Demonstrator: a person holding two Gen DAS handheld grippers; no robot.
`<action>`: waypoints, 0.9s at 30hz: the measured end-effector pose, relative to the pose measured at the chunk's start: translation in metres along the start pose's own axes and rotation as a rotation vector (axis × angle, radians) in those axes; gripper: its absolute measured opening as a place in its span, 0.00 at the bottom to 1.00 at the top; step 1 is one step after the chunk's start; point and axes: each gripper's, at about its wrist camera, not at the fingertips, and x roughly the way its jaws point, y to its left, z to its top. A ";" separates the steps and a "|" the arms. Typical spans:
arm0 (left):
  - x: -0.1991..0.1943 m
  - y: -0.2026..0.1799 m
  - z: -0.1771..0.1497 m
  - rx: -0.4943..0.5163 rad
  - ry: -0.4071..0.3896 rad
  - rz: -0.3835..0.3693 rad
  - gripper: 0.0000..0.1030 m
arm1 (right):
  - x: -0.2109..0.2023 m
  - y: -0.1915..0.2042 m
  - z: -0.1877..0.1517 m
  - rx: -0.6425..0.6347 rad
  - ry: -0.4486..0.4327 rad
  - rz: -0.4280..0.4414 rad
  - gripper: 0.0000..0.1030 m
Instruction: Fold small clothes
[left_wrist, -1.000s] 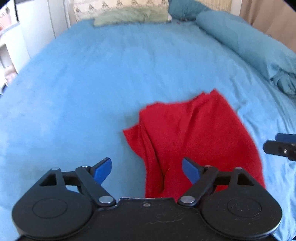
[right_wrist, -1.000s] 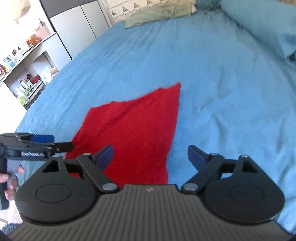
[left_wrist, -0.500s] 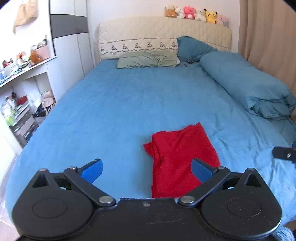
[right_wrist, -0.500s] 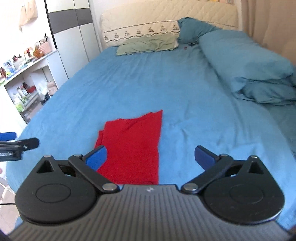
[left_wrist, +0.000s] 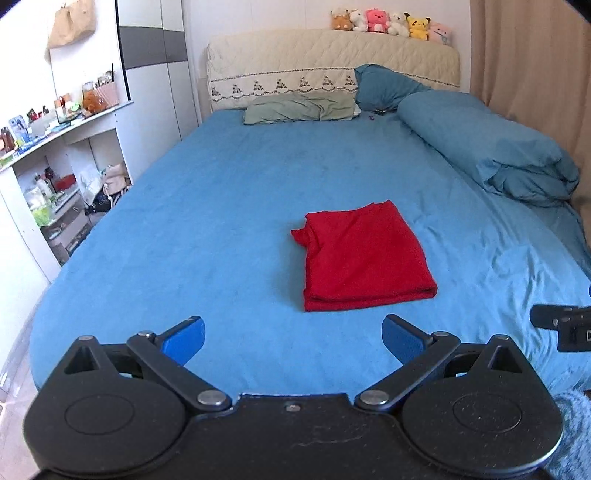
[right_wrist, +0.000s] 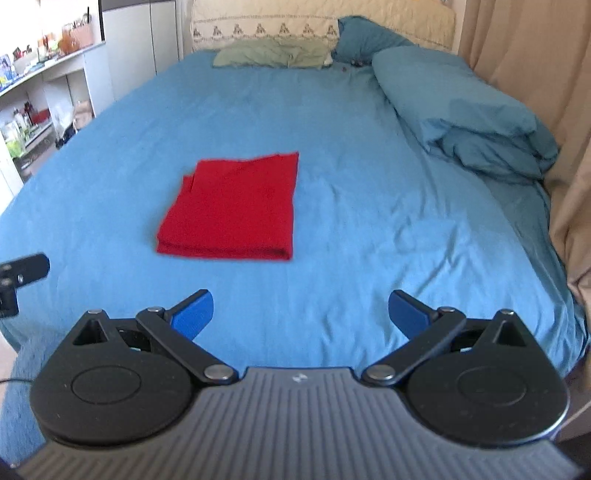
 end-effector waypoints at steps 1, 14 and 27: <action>-0.002 0.000 -0.002 -0.002 -0.012 0.005 1.00 | -0.001 -0.001 -0.004 0.009 0.006 0.004 1.00; -0.006 -0.007 -0.005 0.013 -0.032 -0.002 1.00 | -0.013 -0.010 -0.007 0.072 -0.007 0.026 1.00; -0.015 -0.007 -0.002 0.009 -0.054 0.019 1.00 | -0.016 -0.011 -0.007 0.080 -0.016 0.030 1.00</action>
